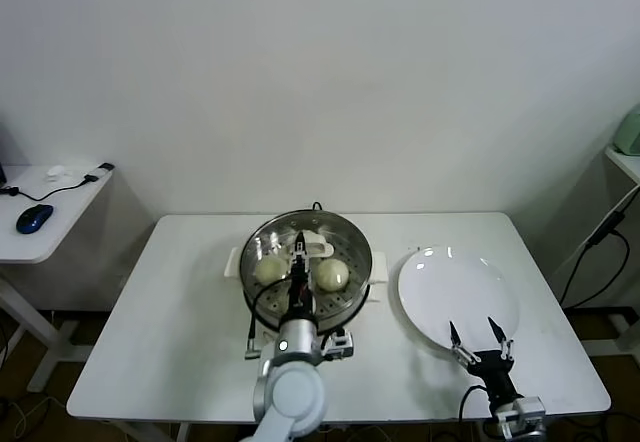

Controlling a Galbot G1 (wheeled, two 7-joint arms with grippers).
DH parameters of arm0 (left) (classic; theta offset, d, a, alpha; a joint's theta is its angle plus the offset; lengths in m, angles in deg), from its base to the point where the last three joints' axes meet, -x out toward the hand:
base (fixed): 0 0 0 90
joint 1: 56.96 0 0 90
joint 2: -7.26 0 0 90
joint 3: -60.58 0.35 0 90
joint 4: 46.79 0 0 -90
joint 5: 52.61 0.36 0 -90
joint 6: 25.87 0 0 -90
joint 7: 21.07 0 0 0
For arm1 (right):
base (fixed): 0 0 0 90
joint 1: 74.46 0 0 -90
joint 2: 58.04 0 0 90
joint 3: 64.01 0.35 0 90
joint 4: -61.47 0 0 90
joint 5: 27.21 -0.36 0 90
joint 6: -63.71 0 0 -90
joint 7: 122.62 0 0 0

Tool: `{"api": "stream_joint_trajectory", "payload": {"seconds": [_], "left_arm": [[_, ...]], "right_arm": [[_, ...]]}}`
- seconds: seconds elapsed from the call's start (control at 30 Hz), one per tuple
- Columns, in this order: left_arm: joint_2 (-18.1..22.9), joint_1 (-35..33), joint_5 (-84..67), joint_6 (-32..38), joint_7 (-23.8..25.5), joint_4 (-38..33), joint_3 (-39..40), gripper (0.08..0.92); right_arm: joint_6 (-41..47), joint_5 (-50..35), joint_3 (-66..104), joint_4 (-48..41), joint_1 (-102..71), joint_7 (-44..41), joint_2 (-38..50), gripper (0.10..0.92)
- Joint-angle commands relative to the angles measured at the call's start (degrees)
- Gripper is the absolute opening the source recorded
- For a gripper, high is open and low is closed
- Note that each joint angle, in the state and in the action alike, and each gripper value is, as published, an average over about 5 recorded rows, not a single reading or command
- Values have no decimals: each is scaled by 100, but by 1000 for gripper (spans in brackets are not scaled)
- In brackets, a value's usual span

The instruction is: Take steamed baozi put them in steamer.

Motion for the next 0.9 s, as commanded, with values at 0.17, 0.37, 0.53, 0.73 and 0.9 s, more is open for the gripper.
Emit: {"api": "stream_joint_trajectory", "payload": {"seconds": [0.17,0.37,0.53,0.73,0.9], "left_arm": [[32,39,52,32,-34,38,-18,511],[-54,-49,-142,35,89,-343,10,684],[-170,-200,-312,42,164,-753,45,804],[-430,-454,-892,157,117,-1330,1,822],[-529,-704,-2531,917,-714,-1711,-515,823]], "right_arm": [[106,60,-14,72,-4,-44,4,823],[55,14,-68,107,-9,58,10,823],[-134,-118,-24,143,-51,-15,5,823],[-247,-168,27,199,-53,-4,-16,823],[-277,-162,66,177,-29,38,-7,823]]}}
